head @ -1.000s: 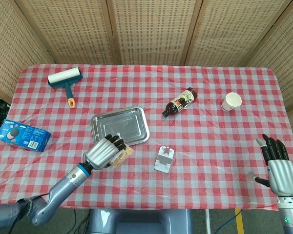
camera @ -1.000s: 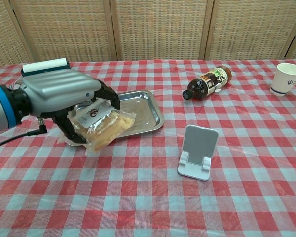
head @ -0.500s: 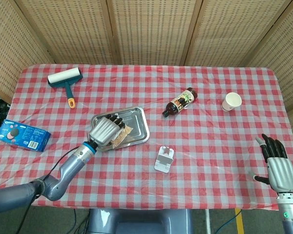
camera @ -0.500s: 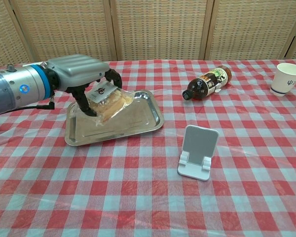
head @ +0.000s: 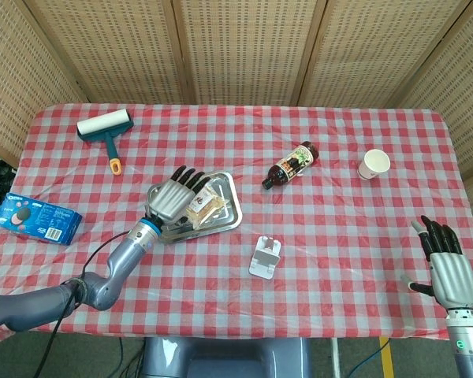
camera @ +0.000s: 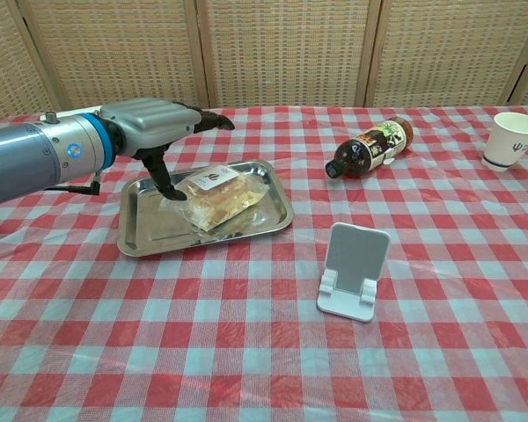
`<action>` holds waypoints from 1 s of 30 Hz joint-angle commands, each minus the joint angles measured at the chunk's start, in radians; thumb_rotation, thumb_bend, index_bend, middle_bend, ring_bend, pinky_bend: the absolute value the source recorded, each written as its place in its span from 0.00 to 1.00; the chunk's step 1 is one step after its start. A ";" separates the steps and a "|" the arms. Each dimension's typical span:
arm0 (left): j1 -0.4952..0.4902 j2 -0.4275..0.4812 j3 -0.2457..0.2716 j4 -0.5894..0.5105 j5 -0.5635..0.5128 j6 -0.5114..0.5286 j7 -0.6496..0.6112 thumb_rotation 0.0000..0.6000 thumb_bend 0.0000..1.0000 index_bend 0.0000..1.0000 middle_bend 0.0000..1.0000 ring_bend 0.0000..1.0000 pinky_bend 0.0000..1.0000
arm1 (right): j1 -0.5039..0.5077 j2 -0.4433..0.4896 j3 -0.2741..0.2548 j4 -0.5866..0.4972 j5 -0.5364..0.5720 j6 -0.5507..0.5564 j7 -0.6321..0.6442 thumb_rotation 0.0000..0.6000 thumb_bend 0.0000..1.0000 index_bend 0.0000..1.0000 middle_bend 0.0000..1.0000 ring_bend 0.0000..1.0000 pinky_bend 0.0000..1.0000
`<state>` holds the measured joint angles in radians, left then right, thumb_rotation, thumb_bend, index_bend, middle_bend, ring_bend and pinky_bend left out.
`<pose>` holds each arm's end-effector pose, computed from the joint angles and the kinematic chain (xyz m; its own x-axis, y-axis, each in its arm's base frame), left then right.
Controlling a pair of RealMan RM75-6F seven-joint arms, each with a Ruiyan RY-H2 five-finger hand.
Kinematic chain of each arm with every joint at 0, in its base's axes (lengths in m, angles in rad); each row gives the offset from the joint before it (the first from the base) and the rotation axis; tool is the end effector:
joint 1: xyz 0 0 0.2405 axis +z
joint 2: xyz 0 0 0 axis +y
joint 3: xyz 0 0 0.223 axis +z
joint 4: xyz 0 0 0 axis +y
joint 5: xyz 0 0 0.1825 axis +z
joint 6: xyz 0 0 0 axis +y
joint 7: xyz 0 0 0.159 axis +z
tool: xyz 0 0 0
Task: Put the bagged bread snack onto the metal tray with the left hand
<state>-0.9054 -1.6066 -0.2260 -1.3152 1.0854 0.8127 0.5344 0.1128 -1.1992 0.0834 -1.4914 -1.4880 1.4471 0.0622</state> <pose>-0.0843 0.3662 -0.0108 0.6704 0.1436 0.7280 0.6811 -0.5083 -0.5269 -0.2812 -0.2064 0.1581 0.3706 0.0073 0.9288 -0.9287 -0.0133 0.3707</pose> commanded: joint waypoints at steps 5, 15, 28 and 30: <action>0.073 0.086 0.033 -0.127 0.035 0.098 -0.066 1.00 0.18 0.00 0.00 0.00 0.00 | -0.003 -0.002 -0.008 -0.009 -0.016 0.012 -0.019 1.00 0.05 0.00 0.00 0.00 0.00; 0.348 0.250 0.175 -0.298 0.230 0.470 -0.197 1.00 0.18 0.00 0.00 0.00 0.00 | -0.003 -0.016 -0.016 -0.017 -0.024 0.015 -0.076 1.00 0.05 0.00 0.00 0.00 0.00; 0.642 0.265 0.311 -0.209 0.364 0.779 -0.368 1.00 0.17 0.00 0.00 0.00 0.00 | 0.002 -0.040 -0.027 -0.014 -0.038 0.014 -0.145 1.00 0.05 0.00 0.00 0.00 0.00; 0.674 0.251 0.322 -0.176 0.378 0.803 -0.369 1.00 0.16 0.00 0.00 0.00 0.00 | 0.002 -0.039 -0.028 -0.018 -0.045 0.018 -0.147 1.00 0.05 0.00 0.00 0.00 0.00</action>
<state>-0.2574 -1.3418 0.0786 -1.5200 1.4450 1.5939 0.1763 0.1144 -1.2383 0.0556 -1.5081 -1.5313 1.4643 -0.0841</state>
